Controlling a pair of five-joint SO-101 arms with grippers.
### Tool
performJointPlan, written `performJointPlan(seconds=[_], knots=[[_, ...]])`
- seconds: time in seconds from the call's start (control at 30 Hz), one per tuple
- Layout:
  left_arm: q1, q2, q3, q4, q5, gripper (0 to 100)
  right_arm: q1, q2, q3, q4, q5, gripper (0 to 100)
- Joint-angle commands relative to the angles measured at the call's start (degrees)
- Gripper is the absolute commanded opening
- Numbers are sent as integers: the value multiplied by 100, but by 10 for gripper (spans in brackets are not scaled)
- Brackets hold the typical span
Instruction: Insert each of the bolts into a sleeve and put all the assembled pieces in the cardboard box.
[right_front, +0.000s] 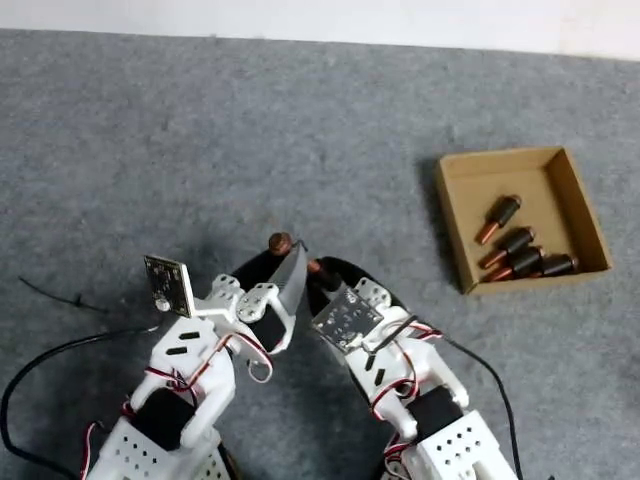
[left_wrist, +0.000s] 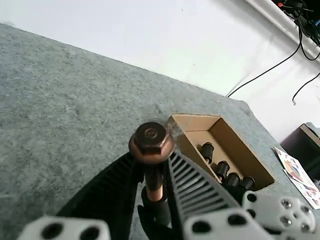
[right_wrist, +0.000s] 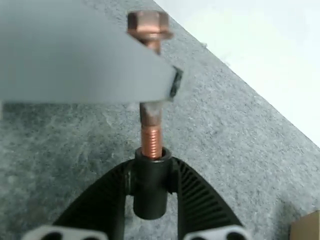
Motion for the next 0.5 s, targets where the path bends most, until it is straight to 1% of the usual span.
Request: performJointPlan(seconds=[0.0,0.1,0.17,0.27,0.33,0.47], knots=[[136,22,110,343,-53,149,171,-127,752,-303,-62,5],[347,22,110,642,-44,293,163,-127,752,-303,149,5],[391,22,110,703,-18,356,163,-127,752,-303,167,5],[207,4,110,712,246,377,171,-127,760,-303,185,5],[31,-4,110,712,273,377,171,-127,760,-303,193,5],[22,-4,110,712,273,377,171,-127,760,-312,193,5]])
